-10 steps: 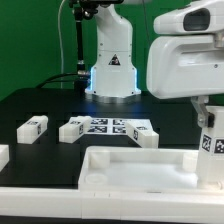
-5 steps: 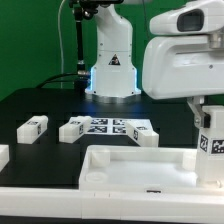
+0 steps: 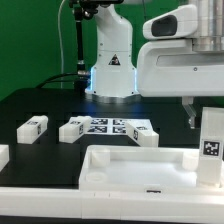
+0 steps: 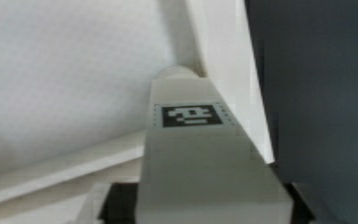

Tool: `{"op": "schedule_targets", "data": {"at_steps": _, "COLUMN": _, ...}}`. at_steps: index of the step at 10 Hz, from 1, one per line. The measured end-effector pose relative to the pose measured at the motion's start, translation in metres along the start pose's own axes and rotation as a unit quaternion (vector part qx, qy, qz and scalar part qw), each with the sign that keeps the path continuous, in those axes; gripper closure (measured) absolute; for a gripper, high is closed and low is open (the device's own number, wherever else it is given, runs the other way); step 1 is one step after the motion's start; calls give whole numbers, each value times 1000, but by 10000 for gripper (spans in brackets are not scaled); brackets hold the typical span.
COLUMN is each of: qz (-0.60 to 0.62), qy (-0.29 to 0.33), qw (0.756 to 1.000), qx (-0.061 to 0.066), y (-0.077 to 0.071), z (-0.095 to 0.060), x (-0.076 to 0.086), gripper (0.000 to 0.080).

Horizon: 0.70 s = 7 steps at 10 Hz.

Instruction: Assemble desk

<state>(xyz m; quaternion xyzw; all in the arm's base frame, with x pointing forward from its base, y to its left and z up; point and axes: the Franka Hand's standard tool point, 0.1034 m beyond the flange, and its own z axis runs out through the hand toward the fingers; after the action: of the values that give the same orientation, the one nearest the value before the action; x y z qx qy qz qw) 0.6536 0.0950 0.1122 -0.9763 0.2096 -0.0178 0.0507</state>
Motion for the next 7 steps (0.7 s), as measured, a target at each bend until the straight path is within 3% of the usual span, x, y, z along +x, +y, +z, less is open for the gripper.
{"op": "schedule_targets", "data": {"at_steps": 3, "qz": 160, "qy": -4, "qw": 987, "qx": 2, "y": 1, "z": 0, "x": 0, "gripper": 505}}
{"op": "schedule_targets", "data": {"at_steps": 7, "qz": 329, "qy": -16, "qw": 944, "qx": 13, "y": -4, "z": 1, "x": -3, "gripper": 505}}
